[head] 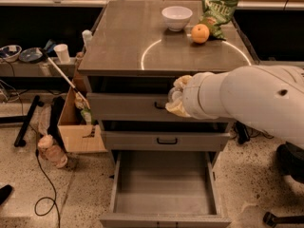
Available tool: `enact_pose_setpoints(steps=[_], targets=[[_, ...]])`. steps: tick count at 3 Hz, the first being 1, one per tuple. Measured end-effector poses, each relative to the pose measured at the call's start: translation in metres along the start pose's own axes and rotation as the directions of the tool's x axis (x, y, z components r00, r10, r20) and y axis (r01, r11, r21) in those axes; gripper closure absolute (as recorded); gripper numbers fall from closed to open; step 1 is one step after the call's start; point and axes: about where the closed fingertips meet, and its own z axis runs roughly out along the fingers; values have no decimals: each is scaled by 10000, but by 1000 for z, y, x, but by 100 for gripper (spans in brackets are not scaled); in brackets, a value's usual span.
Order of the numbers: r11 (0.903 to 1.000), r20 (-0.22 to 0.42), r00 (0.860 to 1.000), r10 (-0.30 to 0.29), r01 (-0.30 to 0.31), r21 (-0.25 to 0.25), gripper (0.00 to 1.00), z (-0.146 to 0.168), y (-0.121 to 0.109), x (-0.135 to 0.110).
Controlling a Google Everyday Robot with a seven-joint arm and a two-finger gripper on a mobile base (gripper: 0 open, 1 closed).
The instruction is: Pick water bottle from bottom drawer and place on counter
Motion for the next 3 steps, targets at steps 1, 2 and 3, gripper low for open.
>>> enact_pose_setpoints(steps=[1,2,3], targets=[[9990,69,9997,-227,224,391,100,-8,-17,-12],[9947,109,9985,-541,530,883,100,-21,-36,-29],[9792,-168,9930,-1167,1178,1654,100,-38,-69,-53]])
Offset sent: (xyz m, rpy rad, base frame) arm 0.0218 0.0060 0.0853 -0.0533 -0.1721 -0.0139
